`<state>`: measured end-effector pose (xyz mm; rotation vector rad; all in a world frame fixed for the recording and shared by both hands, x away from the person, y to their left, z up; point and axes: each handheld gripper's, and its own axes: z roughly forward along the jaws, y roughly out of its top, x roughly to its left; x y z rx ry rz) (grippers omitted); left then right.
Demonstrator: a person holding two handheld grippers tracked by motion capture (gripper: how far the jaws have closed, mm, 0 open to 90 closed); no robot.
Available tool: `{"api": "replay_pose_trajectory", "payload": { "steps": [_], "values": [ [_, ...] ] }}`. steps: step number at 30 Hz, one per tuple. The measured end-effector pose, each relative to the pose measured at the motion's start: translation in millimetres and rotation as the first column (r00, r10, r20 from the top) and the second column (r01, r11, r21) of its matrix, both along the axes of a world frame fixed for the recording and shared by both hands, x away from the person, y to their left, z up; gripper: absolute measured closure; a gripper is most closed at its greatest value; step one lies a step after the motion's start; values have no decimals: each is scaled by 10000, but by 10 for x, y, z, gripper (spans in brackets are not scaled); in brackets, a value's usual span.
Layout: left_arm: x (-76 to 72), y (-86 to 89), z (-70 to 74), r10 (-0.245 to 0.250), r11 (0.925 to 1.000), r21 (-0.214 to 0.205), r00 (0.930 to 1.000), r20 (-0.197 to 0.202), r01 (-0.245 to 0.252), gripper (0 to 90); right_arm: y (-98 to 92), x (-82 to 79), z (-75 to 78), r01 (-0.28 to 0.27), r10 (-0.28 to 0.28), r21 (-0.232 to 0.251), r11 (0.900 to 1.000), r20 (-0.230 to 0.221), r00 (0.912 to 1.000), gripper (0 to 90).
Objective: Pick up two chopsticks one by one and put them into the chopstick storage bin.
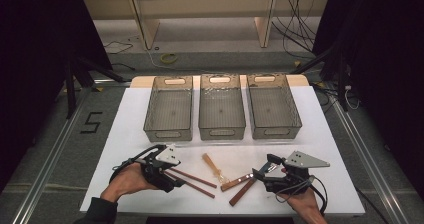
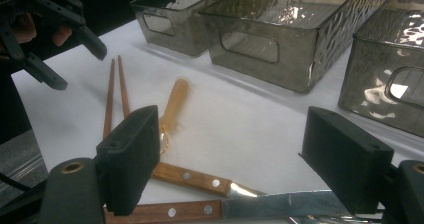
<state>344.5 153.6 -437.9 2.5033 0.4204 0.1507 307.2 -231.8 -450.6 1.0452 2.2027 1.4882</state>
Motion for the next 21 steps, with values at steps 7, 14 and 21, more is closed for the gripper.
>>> {"api": "replay_pose_trajectory", "payload": {
  "steps": [7, 14, 21],
  "values": [
    [70, -69, -125, -601, 9921, 1086, 9977, -315, 631, 424, 6, 6, -7, -77, 77, -34, 10000, -87, 9999, 240],
    [144, -115, -194, -1173, 9773, 1738, 9926, -325, 1212, 502, 10, 14, -15, -125, 125, -2, 9999, -194, 9997, 243],
    [201, -153, -257, -1581, 9536, 2527, 9865, -428, 1638, 578, 8, 19, -19, -156, 157, 35, 9999, -264, 9995, 246]
  ]
}}
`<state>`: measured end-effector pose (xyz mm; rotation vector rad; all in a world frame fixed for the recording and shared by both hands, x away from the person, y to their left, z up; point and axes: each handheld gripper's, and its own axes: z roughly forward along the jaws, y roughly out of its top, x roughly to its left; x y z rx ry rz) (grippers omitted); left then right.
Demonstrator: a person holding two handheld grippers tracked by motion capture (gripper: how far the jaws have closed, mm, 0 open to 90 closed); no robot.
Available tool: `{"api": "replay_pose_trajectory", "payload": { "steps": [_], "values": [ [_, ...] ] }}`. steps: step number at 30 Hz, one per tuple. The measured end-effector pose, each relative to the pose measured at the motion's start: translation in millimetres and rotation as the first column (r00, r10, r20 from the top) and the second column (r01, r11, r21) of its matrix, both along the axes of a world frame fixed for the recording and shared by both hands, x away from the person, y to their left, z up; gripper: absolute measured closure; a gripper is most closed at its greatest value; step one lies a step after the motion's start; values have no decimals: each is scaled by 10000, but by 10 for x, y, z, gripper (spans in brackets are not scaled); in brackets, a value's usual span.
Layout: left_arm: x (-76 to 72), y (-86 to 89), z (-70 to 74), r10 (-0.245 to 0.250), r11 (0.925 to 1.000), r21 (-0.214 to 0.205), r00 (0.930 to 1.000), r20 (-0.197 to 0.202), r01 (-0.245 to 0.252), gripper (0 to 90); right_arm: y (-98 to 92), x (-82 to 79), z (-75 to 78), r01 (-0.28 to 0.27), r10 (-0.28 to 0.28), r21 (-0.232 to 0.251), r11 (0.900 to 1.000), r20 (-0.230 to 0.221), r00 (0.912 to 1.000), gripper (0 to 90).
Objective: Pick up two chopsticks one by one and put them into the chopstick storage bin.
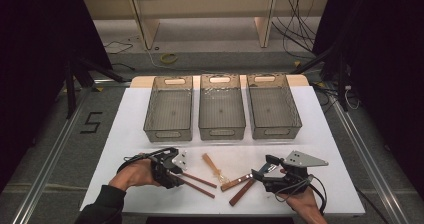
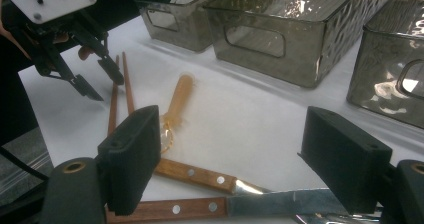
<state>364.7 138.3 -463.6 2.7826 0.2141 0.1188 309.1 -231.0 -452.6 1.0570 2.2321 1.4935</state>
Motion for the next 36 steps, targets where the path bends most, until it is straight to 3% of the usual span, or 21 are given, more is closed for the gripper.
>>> {"api": "replay_pose_trajectory", "payload": {
  "steps": [6, 13, 19, 24, 29, 36],
  "values": [
    [12, -18, -25, -265, 9990, 353, 9996, 35, 263, 611, 1, 1, -2, -51, 51, 23, 10000, -39, 10000, 249],
    [38, -29, -49, -310, 9975, 627, 9991, -274, 327, 639, 5, 3, -8, -128, 128, 14, 9999, -60, 9999, 252],
    [27, -73, -34, -495, 9917, 1170, 9980, -384, 537, 690, 6, 5, -8, -147, 147, 24, 9999, -109, 9998, 255],
    [-2, -73, -31, -776, 9890, 1233, 9964, -331, 812, 740, 6, 11, -14, -163, 163, 15, 9999, -171, 9997, 257],
    [-30, -47, -42, -865, 9913, 975, 9960, -233, 884, 769, 6, 14, -16, -163, 163, -4, 9999, -184, 9997, 258],
    [-55, -56, -42, -1558, 9819, 1087, 9878, -8, 1549, 796, 10, 19, -21, -131, 130, -67, 9999, -214, 9997, 259]
  ]
}}
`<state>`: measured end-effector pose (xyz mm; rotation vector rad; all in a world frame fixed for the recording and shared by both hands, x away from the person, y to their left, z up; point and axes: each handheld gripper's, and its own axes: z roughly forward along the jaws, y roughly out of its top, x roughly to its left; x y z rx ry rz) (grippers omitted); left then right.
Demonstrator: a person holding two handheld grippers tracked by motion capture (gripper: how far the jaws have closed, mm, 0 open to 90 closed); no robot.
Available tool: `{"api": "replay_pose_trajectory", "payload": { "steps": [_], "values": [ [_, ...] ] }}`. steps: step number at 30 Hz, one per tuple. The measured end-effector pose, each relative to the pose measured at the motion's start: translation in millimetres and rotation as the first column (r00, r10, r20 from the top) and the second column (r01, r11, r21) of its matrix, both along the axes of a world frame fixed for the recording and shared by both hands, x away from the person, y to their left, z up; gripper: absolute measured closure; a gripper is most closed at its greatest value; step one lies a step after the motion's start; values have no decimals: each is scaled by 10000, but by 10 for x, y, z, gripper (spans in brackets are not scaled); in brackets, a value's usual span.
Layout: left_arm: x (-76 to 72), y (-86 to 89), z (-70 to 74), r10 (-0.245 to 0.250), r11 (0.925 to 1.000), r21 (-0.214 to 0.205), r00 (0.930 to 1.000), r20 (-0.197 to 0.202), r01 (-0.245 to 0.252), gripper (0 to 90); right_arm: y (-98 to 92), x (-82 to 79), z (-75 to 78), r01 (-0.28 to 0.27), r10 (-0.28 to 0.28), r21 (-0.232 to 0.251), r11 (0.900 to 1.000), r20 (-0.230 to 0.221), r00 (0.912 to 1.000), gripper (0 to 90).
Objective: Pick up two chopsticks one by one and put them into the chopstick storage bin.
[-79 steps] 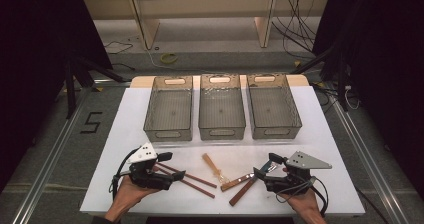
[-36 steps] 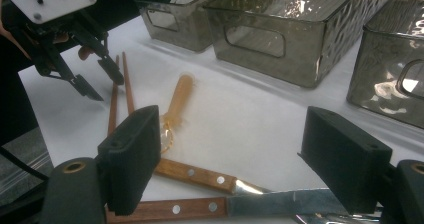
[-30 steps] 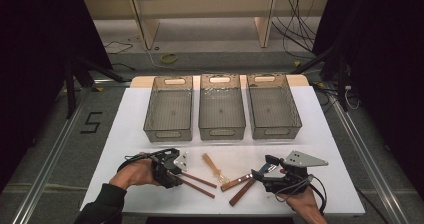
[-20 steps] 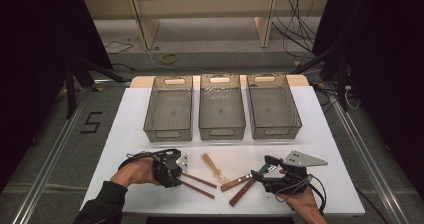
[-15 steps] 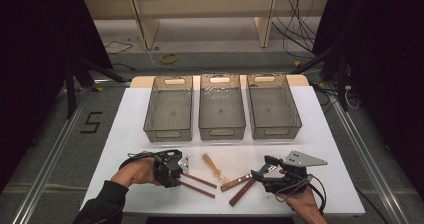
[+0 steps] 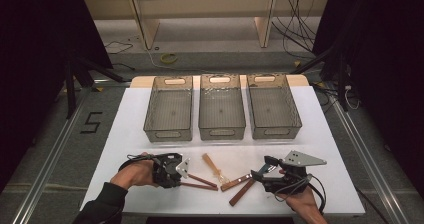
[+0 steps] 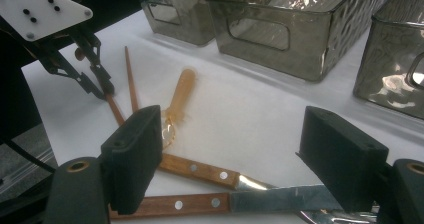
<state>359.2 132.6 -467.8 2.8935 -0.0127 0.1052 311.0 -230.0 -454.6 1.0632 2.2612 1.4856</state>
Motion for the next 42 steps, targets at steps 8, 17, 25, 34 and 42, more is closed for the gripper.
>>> {"api": "replay_pose_trajectory", "payload": {
  "steps": [8, 17, 25, 34, 42],
  "values": [
    [-16, -19, 0, -483, 9988, 103, 9988, 115, 482, 827, -4, 2, 0, 20, -20, -1, 10000, -52, 10000, 260],
    [-33, -12, 7, -605, 9981, 123, 9979, 249, 602, 835, -2, 4, -3, -4, 4, -36, 10000, -60, 10000, 261],
    [-43, 69, 110, -375, 9988, -297, 9985, 411, 387, 837, -4, 11, -7, 24, -24, -30, 10000, -93, 10000, 261],
    [15, 186, 328, 496, 9900, -1355, 9955, 805, -384, 837, -10, 13, -6, 60, -60, 3, 10000, -129, 9999, 261],
    [173, 269, 512, 2460, 9400, -2657, 9648, 931, -2140, 836, -16, 12, -3, 62, -62, 38, 10000, -115, 9999, 262]
  ]
}}
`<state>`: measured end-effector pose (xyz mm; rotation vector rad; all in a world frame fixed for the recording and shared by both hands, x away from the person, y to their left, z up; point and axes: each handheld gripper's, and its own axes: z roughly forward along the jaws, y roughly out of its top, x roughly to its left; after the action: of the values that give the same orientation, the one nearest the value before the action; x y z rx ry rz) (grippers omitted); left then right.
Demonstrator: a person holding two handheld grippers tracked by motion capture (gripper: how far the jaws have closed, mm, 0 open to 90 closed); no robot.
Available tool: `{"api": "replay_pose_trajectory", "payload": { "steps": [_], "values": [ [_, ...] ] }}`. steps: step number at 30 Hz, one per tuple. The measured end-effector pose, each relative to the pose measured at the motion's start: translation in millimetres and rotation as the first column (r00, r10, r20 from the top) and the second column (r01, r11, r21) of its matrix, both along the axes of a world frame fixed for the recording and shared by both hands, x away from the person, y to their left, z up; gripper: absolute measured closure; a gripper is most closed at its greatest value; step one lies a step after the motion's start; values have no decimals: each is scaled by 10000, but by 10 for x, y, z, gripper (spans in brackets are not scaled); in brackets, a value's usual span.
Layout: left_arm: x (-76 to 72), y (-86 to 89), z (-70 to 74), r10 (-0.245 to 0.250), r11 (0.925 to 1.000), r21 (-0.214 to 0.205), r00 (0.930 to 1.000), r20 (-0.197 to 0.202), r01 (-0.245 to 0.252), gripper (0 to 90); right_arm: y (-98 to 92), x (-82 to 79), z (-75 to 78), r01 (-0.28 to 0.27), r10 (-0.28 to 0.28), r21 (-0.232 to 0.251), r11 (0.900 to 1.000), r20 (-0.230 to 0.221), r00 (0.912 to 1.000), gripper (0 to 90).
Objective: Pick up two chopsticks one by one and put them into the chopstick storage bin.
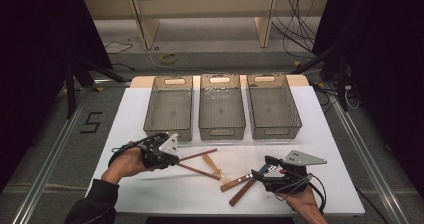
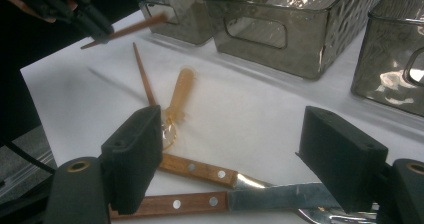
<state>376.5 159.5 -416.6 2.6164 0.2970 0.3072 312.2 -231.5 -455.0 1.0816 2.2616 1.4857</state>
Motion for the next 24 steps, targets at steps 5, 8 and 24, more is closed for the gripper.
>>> {"api": "replay_pose_trajectory", "payload": {
  "steps": [5, 8, 24],
  "values": [
    [97, 34, 83, 958, 9941, -514, 9953, 105, -951, 836, -2, 0, 1, -6, 6, 19, 10000, -6, 10000, 261],
    [172, 72, 143, 1524, 9834, -1008, 9883, 88, -1507, 836, -4, 0, 2, 6, -6, 34, 10000, 10, 10000, 261],
    [513, 233, 490, 3431, 9056, -2599, 9392, -152, -3350, 836, -13, -1, 9, 39, -38, 88, 10000, -22, 10000, 261]
  ]
}}
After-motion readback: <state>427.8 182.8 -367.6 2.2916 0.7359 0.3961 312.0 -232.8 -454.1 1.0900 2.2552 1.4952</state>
